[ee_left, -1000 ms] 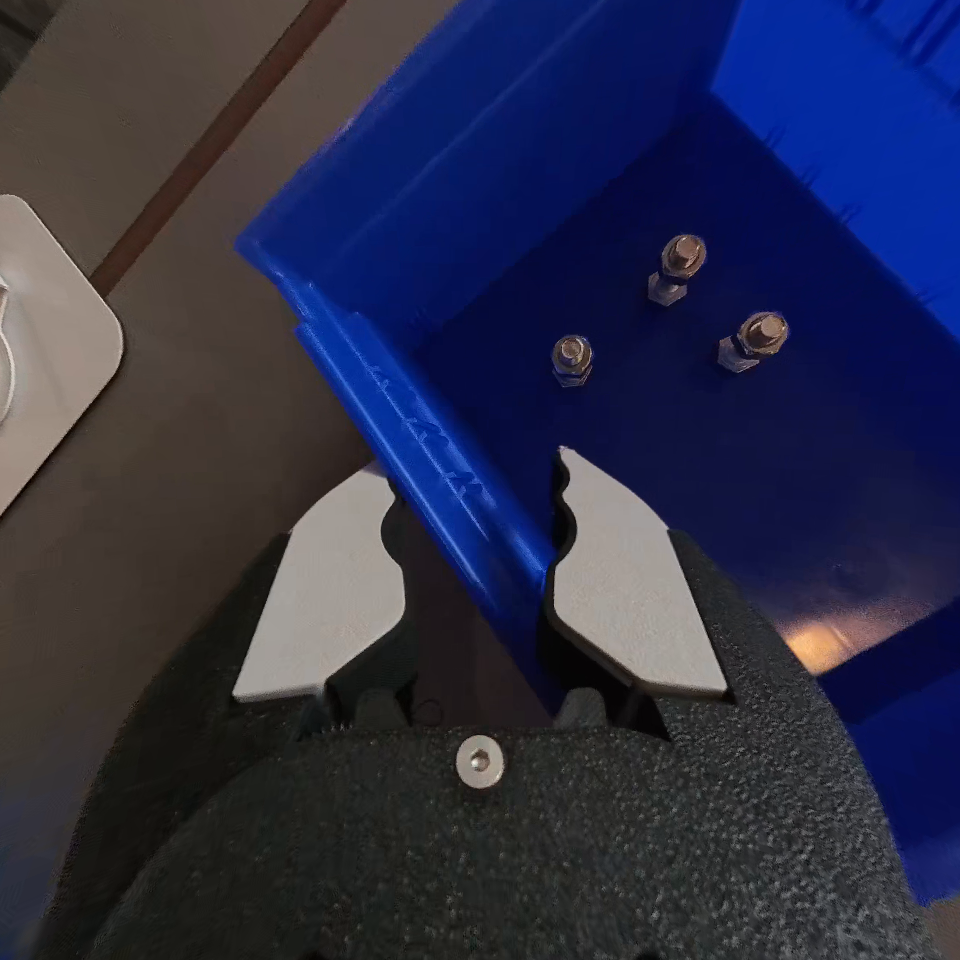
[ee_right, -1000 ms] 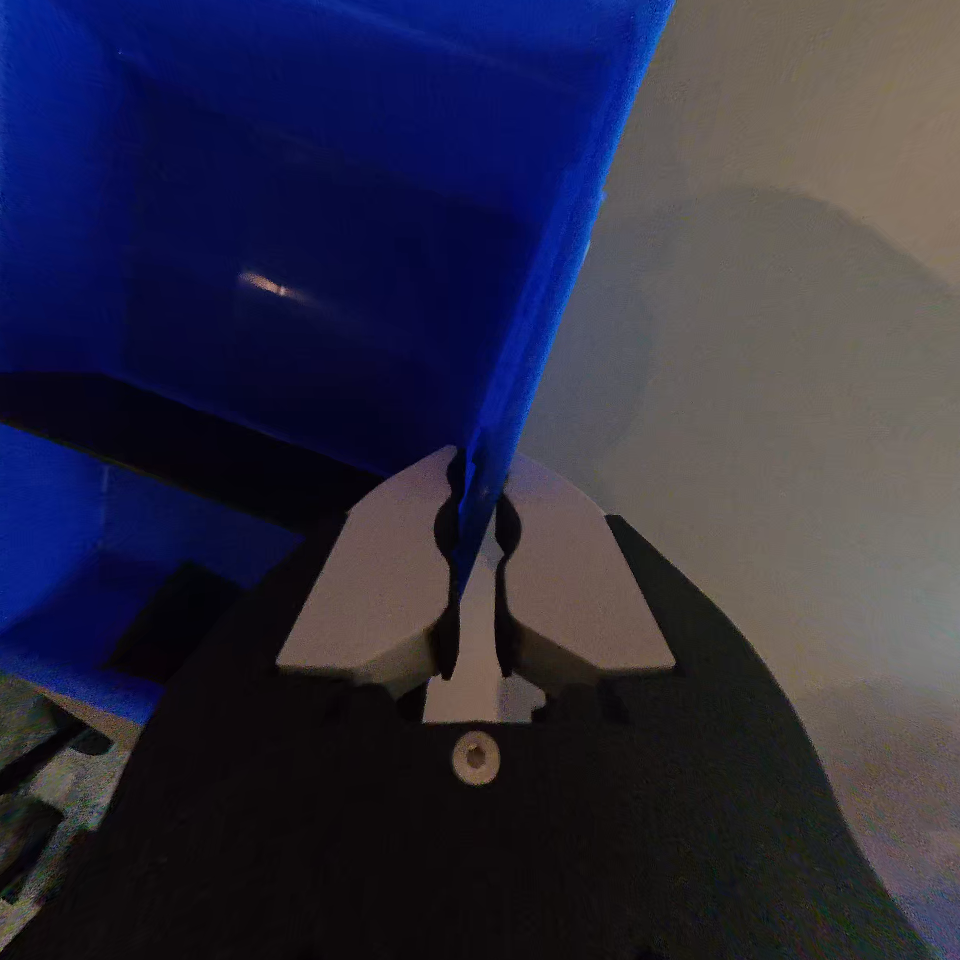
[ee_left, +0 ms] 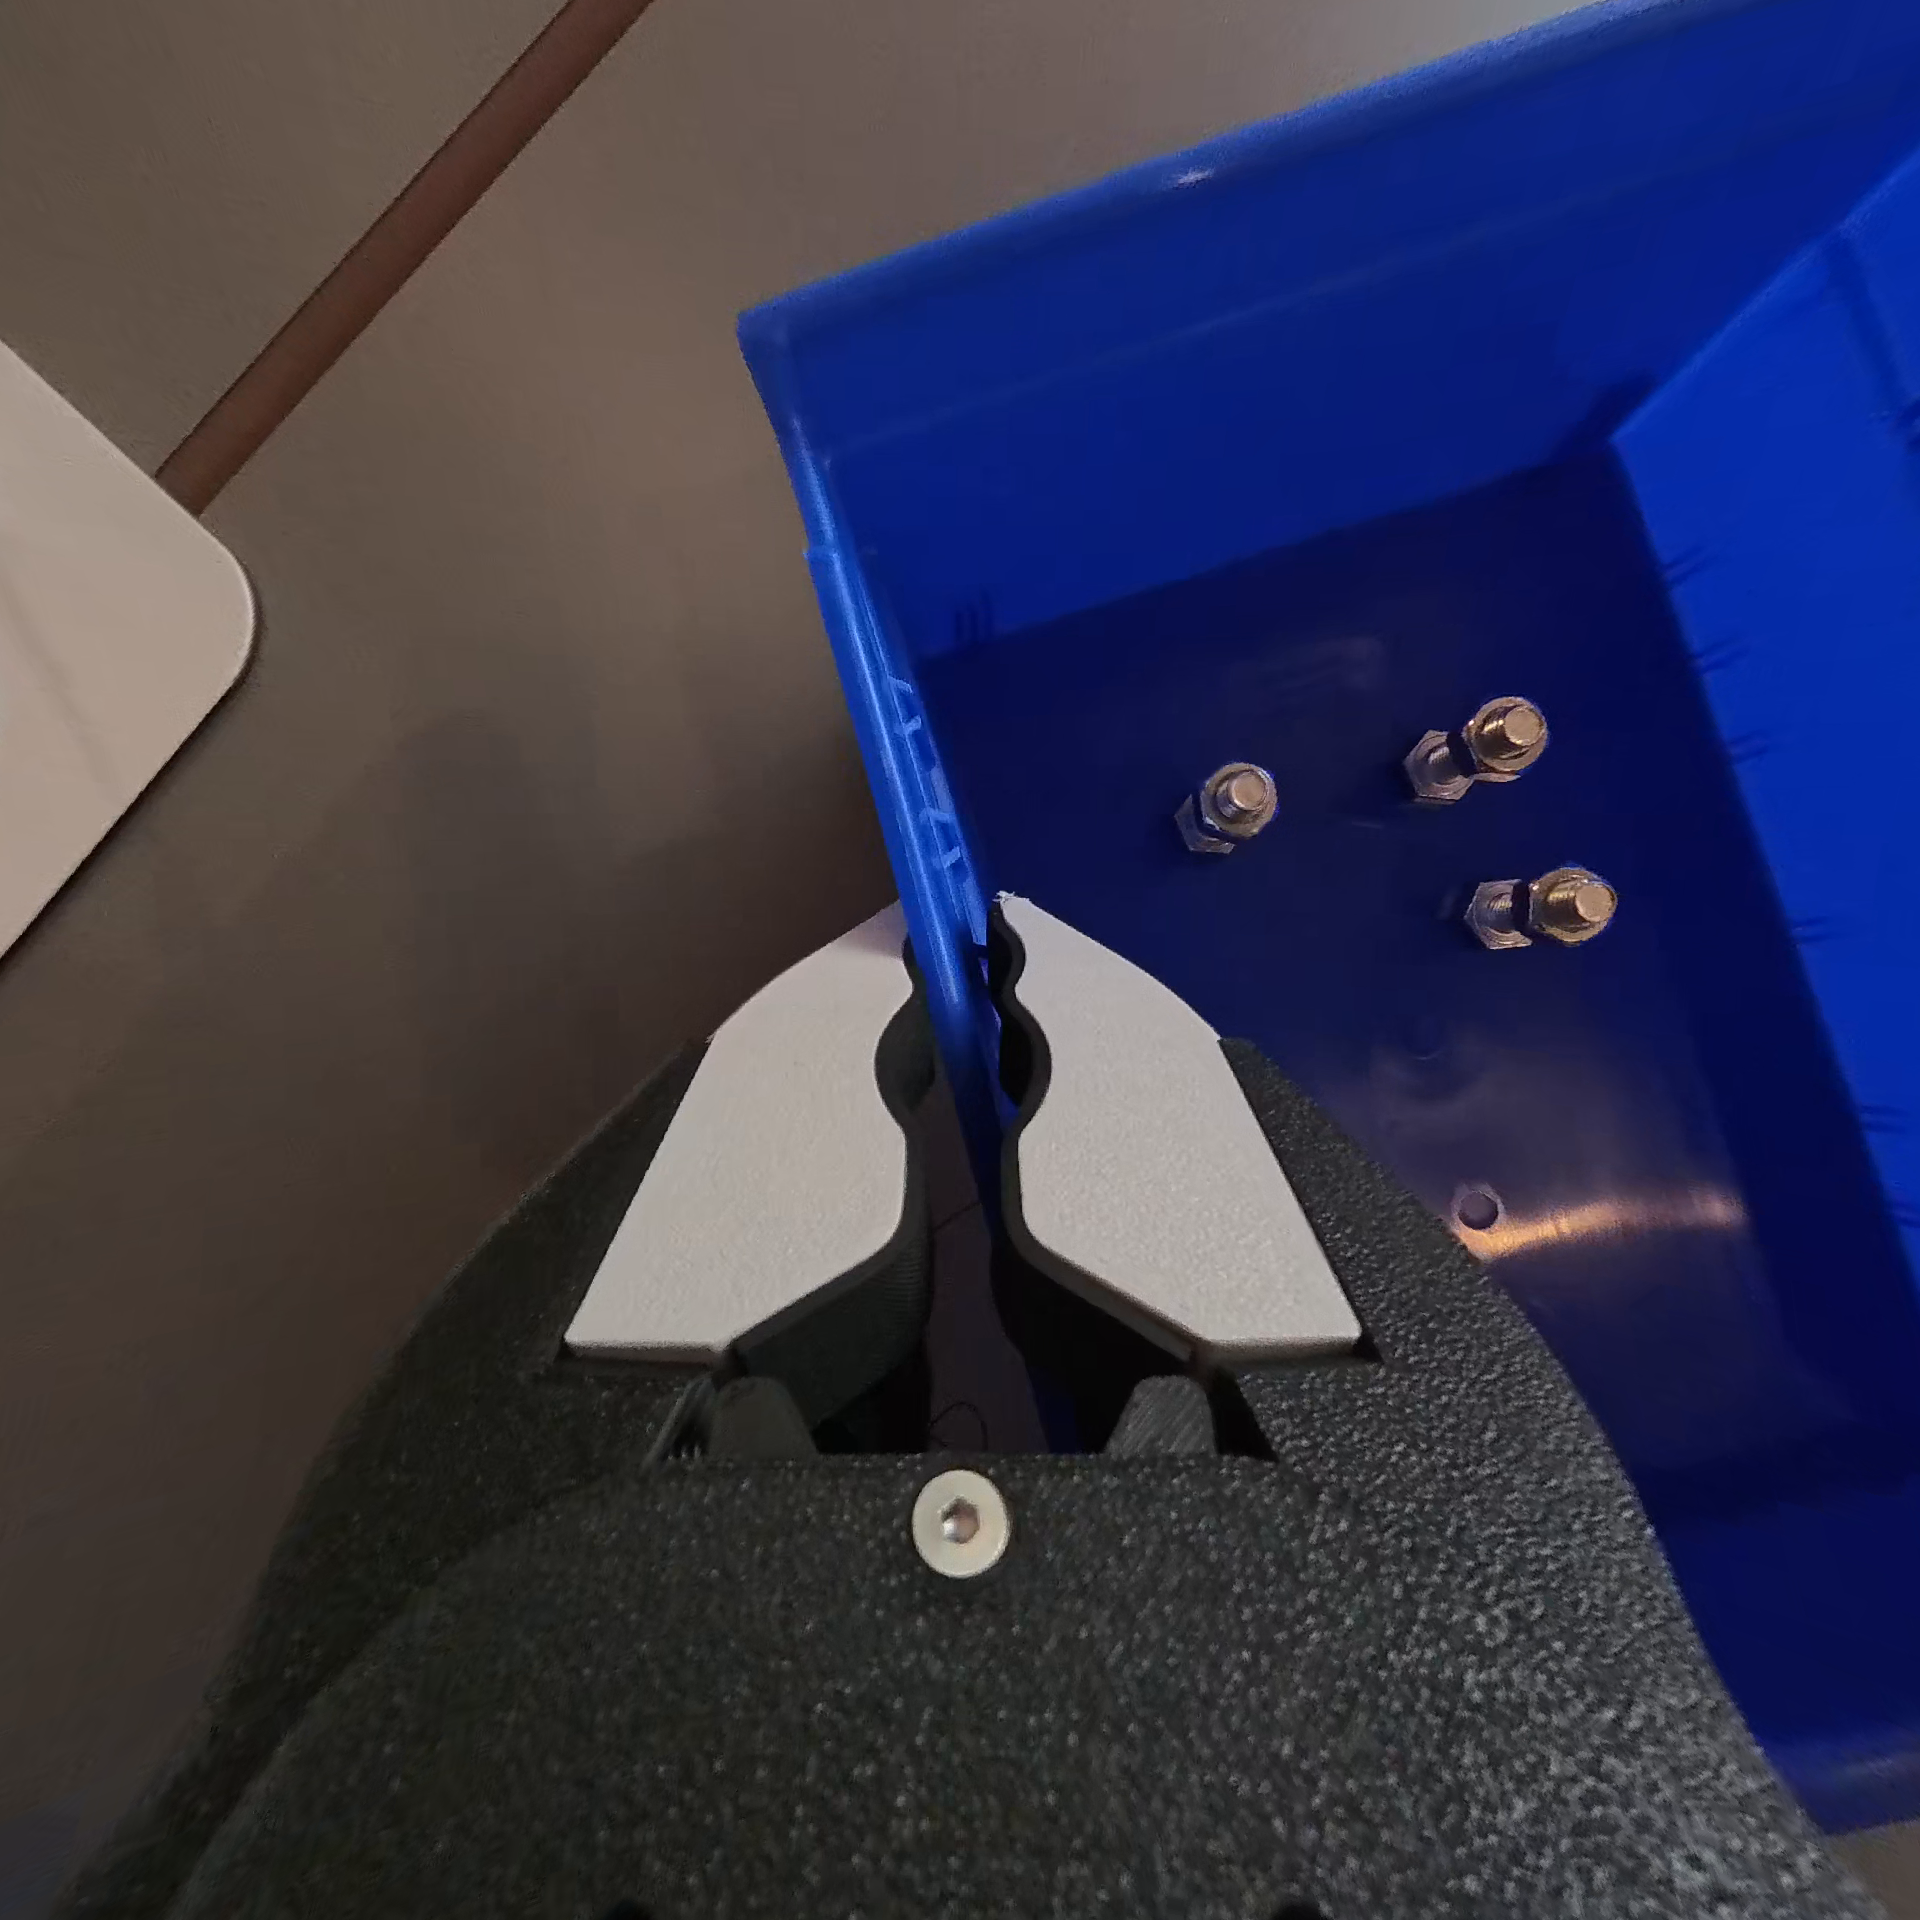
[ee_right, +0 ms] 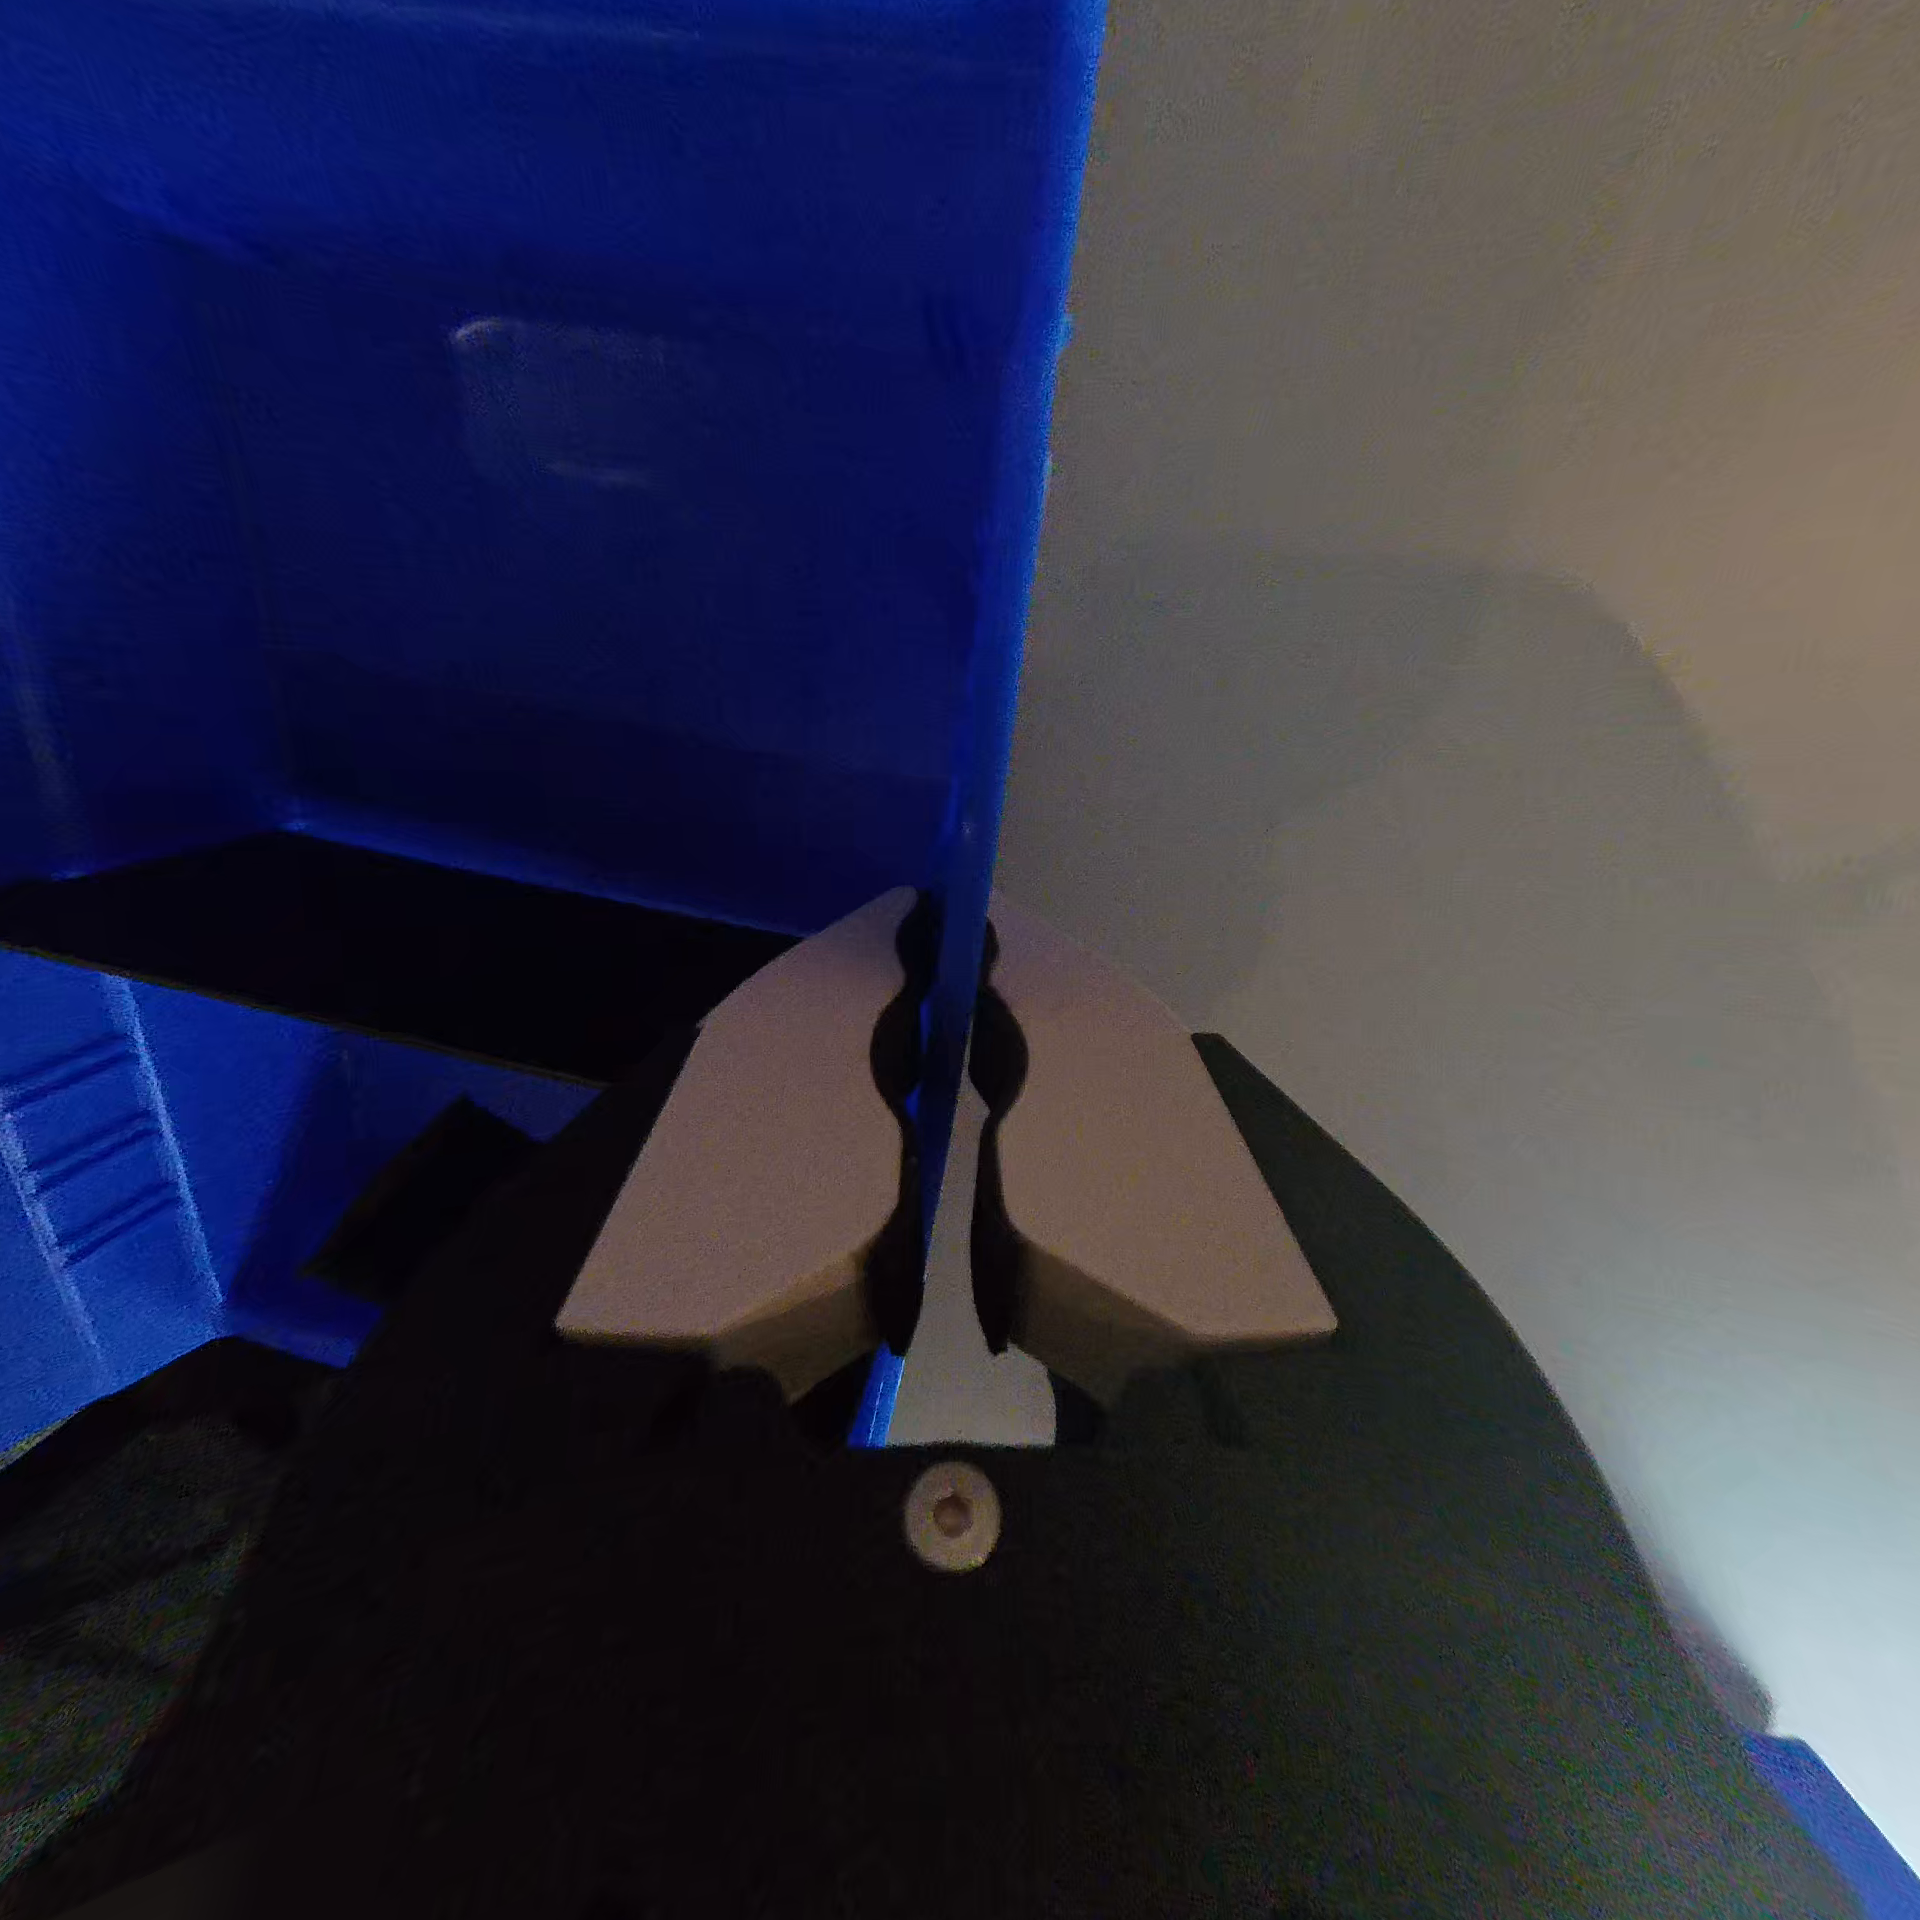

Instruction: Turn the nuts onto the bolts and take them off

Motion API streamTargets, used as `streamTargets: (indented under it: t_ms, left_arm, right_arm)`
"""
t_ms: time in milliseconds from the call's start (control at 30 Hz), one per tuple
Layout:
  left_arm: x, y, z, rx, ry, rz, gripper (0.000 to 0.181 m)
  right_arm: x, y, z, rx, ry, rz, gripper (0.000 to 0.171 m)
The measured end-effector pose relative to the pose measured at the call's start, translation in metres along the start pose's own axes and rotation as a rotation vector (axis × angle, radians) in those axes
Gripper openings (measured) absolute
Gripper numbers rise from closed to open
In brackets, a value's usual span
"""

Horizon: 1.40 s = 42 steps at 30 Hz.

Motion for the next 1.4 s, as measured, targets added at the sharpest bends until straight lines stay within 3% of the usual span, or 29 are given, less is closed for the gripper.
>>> streamTargets:
  t_ms: [33, 400, 700, 900, 1100, 1400]
  left_arm:
    - [-0.003, -0.004, 0.000, -0.007, 0.000, -0.014, 0.008]
    - [-0.041, -0.062, -0.015, 0.022, -0.019, -0.109, 0.008]
    - [-0.083, -0.127, -0.031, 0.070, -0.034, -0.214, 0.007]
    - [-0.116, -0.173, -0.047, 0.103, -0.034, -0.301, 0.007]
    - [-0.150, -0.217, -0.064, 0.131, -0.033, -0.380, 0.007]
    - [-0.207, -0.273, -0.093, 0.195, -0.041, -0.470, 0.007]
  right_arm:
    - [0.003, 0.000, -0.006, 0.001, 0.006, 0.000, 0.004]
    - [0.036, 0.002, -0.131, 0.069, 0.129, 0.039, 0.004]
    - [0.005, 0.057, -0.265, 0.010, 0.256, 0.128, 0.005]
    - [-0.061, 0.119, -0.342, -0.046, 0.348, 0.244, 0.004]
    - [-0.159, 0.183, -0.390, -0.118, 0.403, 0.378, 0.005]
    - [-0.334, 0.253, -0.376, -0.165, 0.426, 0.554, 0.007]
Point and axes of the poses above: each gripper's, where its closed fingertips meet, z out along the fingers, x out of its top, y = z × x across the jaws, the point moved 3 cm from there along -z, back along the fingers, and after that the axes turned 5 degrees about x, right-handed, at the moved point
